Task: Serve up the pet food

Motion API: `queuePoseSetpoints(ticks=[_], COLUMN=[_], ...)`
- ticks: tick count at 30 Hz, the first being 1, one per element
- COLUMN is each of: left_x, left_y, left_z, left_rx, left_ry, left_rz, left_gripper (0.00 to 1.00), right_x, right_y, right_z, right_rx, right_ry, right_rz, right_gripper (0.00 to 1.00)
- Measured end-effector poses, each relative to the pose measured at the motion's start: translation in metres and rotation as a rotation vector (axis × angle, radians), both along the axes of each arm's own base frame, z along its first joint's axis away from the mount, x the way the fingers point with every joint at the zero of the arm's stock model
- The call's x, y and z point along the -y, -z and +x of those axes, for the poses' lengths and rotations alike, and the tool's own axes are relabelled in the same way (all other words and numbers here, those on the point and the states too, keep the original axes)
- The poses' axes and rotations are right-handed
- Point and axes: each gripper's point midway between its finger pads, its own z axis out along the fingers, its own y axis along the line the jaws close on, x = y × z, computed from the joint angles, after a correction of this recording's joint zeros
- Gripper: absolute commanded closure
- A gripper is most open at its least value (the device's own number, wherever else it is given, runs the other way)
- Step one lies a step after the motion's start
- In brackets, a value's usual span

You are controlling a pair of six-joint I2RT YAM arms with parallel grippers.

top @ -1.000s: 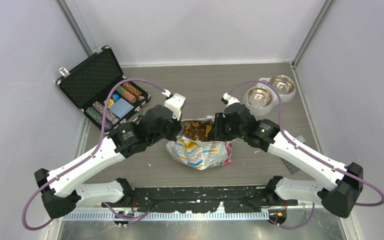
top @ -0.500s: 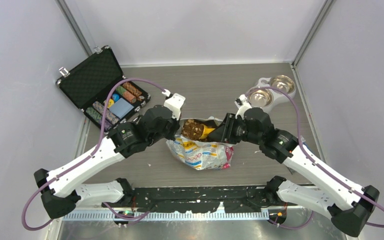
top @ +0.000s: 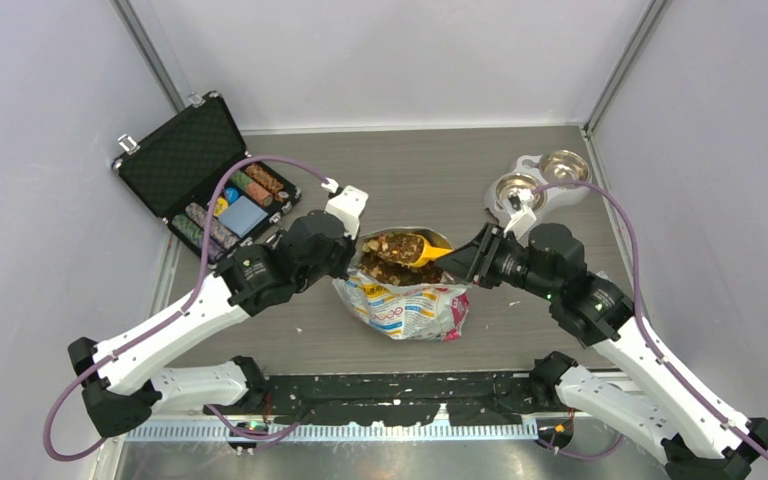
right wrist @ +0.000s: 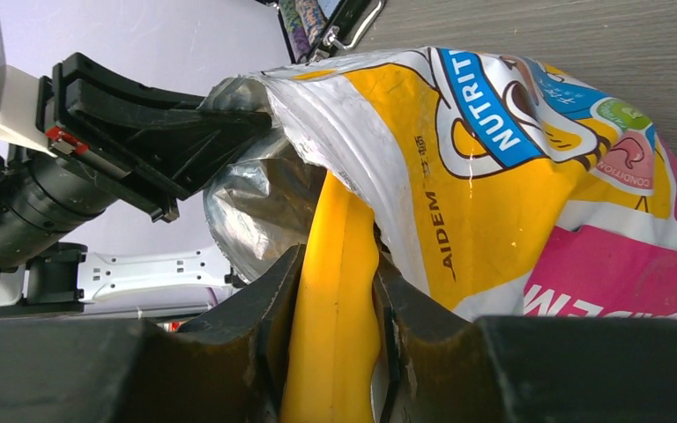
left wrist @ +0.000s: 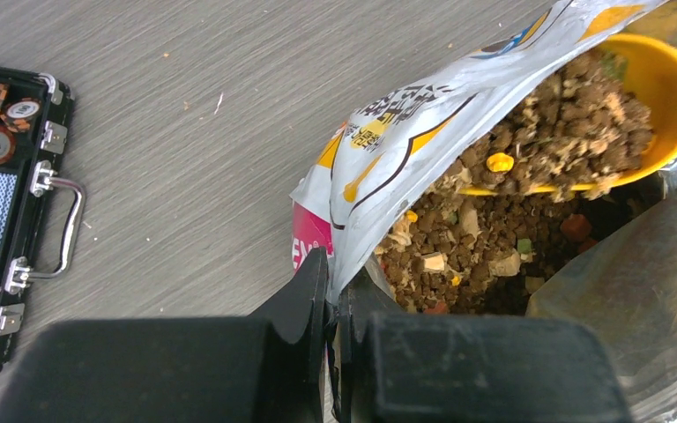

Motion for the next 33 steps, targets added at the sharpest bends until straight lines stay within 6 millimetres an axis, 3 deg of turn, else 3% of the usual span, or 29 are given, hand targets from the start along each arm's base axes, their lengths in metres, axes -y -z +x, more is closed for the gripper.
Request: queuePoseSetpoints(ticks=[13,28,33], left_x=[-0.001,0.001,0.001], left_y=[0.0,-0.001,-0.001], left_z=[0.001,0.01,0.01], left_rx=[0.006,0.02,0.022], left_ry=[-0.002,-0.039,-0.043], left_rz=[0.008,0.012,0.012], left_gripper=[1.0,1.0,1.0], right_x=[0.023,0.024,0.032], right_y=[-0.006,0.001,-0.003], right_z=[-0.004,0.004,-0.006], right_rx=[0.025,0.019,0.04], right_ry=[0.055,0.03,0.031], right_rz=[0.03,-0.05,-0.057], right_gripper=[0.95,0.95,0.95])
